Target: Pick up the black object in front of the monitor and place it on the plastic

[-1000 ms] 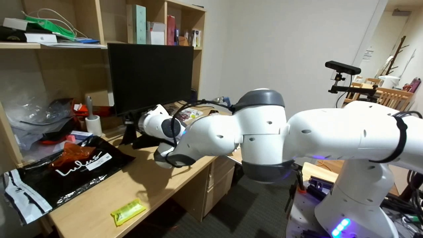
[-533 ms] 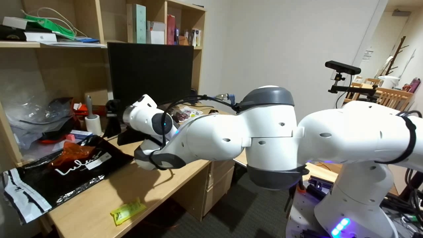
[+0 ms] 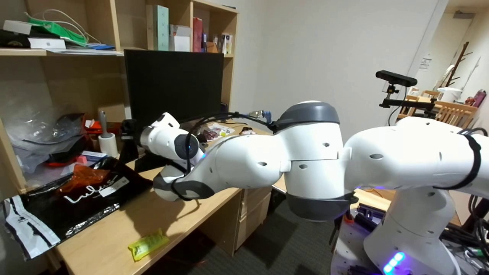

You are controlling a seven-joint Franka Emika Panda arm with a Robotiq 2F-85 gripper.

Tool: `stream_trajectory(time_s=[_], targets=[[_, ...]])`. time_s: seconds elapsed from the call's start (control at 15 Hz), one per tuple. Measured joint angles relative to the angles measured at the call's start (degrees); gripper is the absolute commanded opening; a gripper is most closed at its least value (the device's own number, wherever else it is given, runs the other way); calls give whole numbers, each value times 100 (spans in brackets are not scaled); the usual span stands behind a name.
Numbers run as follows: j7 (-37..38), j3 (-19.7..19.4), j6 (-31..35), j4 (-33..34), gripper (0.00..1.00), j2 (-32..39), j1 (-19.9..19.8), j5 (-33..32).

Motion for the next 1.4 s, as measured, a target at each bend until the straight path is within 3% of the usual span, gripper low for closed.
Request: stream_trajectory(time_s=[0.2,0.67,0.8,1.07,1.4], targets=[[-118,98,-5,190,7,-1,-1,-376],[-322,825,-7,244,6,19,-156,-1082],[-428,934,-7,270,32,11,-223,-1144],[-481,1110,-6,373,56,12,-385,-1412],[-441,1021,-4,514,88,-22,-470,-1337]])
